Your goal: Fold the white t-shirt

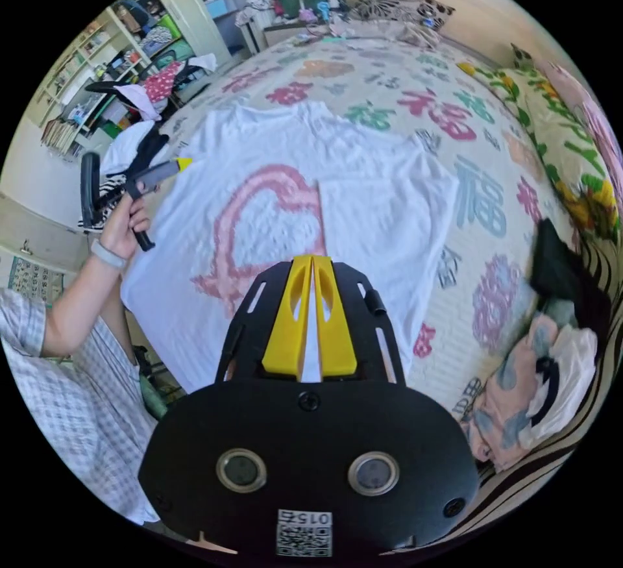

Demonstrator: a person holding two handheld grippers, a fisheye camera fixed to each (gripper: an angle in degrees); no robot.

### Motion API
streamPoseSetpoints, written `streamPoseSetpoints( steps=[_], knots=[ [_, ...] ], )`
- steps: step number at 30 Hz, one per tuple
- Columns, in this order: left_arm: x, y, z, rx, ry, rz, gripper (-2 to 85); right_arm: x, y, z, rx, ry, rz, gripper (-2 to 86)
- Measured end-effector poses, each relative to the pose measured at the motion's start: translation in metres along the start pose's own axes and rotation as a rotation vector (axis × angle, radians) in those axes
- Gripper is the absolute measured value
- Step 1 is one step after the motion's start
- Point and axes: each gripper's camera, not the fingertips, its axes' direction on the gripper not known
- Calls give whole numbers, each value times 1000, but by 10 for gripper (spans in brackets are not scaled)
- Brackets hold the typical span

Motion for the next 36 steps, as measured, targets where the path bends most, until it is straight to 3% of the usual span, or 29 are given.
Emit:
streamPoseSetpoints(
  steps=[4,11,17,26,30,36],
  knots=[
    [-99,-21,-42,14,-15,-256,76,-62,-86,33,38,-84,-121,-3],
    [-139,-54,-65,5,8,-333,40,-161,-225,112,28,-92,-230,31],
    [-167,-44,-115,32,140,-408,-3,-208,-316,193,-85,15,-230,54],
    [-175,-48,-158,24,195,-384,-7,-215,-379,287,-256,96,-138,56],
    [-165,-52,-175,24,188,-357,-7,-198,-385,286,-221,45,-126,7],
    [-112,-67,-210,77,187,-176,-6,-122,-373,214,6,-149,-43,-6]
  ],
)
